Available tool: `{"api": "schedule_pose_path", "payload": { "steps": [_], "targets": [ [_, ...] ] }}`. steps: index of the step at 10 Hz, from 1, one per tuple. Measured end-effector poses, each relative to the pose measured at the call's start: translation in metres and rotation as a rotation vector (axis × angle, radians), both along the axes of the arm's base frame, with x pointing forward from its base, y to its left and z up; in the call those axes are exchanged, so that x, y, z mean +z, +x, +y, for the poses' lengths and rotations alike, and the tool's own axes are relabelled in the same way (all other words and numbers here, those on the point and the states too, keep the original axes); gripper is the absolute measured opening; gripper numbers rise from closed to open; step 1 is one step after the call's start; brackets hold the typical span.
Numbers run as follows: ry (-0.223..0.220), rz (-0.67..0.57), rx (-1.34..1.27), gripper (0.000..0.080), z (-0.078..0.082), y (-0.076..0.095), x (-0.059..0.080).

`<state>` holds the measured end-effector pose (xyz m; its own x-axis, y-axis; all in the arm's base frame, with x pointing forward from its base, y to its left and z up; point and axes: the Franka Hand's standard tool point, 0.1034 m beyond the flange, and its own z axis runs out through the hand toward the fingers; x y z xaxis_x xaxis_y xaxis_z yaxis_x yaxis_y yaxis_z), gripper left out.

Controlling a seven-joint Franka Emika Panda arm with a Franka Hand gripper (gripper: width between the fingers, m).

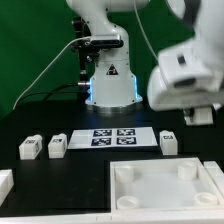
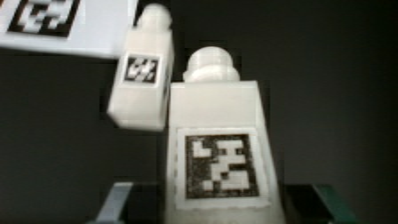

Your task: Assemble one leg

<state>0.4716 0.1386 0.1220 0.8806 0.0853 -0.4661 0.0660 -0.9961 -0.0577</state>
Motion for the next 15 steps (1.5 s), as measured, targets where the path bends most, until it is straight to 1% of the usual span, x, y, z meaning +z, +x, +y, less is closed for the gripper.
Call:
{"api": "schedule_pose_path", "payload": {
  "steps": [1, 2, 3, 4, 5, 6, 7, 8, 9, 10, 11, 12, 13, 15],
  "targets": [
    [0.009, -0.112, -0.016, 0.0291, -0.007, 0.015, 0.014],
    [0.02, -0.231, -0.029, 0.0292, -0.009, 0.028, 0.025],
    [0.027, -0.326, -0.038, 0.0292, -0.011, 0.037, 0.04],
    [0.041, -0.467, -0.046, 0.0292, -0.01, 0.046, 0.054],
    [0.053, -0.57, -0.051, 0.0292, -0.01, 0.043, 0.05],
    [0.072, -0.69, -0.059, 0.0292, -0.008, 0.044, 0.048],
    [0.08, -0.739, -0.059, 0.0292, -0.008, 0.041, 0.046],
    [0.082, -0.75, -0.06, 0.0292, -0.007, 0.041, 0.046],
    [0.081, -0.754, -0.043, 0.0292, -0.01, 0.048, 0.045],
    [0.08, -0.768, -0.03, 0.0292, -0.016, 0.07, 0.042],
    [0.09, -0.796, -0.034, 0.0292, -0.022, 0.098, 0.042],
    [0.1, -0.82, -0.03, 0.0292, -0.02, 0.122, 0.043],
    [0.105, -0.833, -0.029, 0.0292, -0.018, 0.131, 0.043],
    [0.105, -0.829, -0.028, 0.0292, -0.017, 0.129, 0.042]
  ]
}}
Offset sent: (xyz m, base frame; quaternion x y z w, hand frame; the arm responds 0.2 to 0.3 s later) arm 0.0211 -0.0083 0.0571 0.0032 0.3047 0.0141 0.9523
